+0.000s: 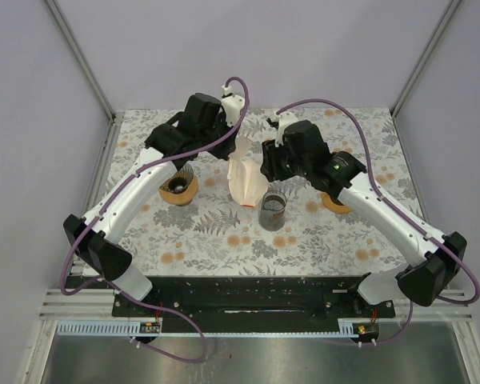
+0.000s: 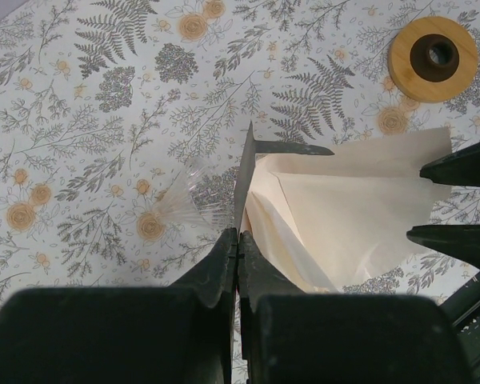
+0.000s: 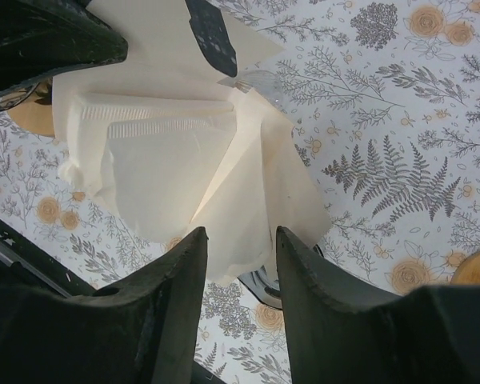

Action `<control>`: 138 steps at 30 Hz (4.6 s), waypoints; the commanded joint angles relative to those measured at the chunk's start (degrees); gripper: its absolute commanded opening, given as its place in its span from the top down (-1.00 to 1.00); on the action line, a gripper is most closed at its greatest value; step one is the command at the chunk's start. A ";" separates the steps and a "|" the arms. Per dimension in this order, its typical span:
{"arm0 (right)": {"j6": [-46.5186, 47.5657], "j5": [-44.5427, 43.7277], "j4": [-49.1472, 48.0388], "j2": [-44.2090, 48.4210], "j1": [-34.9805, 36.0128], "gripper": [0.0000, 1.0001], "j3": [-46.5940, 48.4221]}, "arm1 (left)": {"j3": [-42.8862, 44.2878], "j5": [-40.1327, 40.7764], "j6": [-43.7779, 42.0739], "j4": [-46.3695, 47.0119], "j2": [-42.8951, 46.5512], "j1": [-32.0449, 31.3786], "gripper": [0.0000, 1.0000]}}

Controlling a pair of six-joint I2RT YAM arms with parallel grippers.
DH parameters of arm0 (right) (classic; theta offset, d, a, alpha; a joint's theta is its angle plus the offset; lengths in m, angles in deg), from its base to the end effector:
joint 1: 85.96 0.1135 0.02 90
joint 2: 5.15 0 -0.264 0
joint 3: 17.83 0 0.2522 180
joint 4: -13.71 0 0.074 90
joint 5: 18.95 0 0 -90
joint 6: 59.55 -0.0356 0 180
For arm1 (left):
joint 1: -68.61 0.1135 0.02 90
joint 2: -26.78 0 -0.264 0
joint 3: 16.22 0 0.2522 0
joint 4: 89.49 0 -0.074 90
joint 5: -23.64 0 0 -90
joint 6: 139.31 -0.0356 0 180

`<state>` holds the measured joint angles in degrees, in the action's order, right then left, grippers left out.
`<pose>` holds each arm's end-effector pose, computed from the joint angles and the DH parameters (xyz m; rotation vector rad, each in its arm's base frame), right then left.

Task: Place the coffee filter in the dripper

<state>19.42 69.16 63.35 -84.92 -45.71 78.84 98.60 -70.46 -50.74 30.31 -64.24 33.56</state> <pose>0.2348 0.1972 0.3874 -0.5313 2.1160 0.4829 0.2798 -0.1994 0.4142 0.7375 2.1088 -0.4028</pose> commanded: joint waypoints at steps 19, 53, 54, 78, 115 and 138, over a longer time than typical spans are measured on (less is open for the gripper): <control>0.30 -2.68 1.91 -4.69 0.36 0.63 5.15 | -0.33 -1.17 0.55 3.02 1.82 -0.20 1.00; 5.49 -1.09 3.50 10.24 0.36 1.00 15.96 | 7.83 -10.93 4.15 2.67 0.67 11.31 1.00; 5.66 -1.36 3.41 10.59 0.36 1.00 15.88 | 8.71 -11.63 4.42 2.67 0.85 12.10 1.00; 8.57 -2.51 3.14 10.07 0.44 1.00 12.10 | 2.05 -18.31 19.97 17.51 9.28 47.33 1.00; 10.15 1.54 4.37 7.70 0.36 1.00 11.22 | -40.15 -20.34 14.80 35.37 11.75 69.41 1.00; 8.83 5.40 4.82 6.21 0.44 1.00 11.31 | -45.51 -8.30 2.93 29.30 8.22 69.59 0.11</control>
<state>29.11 71.87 69.21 -77.75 -45.67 89.58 54.19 -81.81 -45.10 59.23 -58.14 102.83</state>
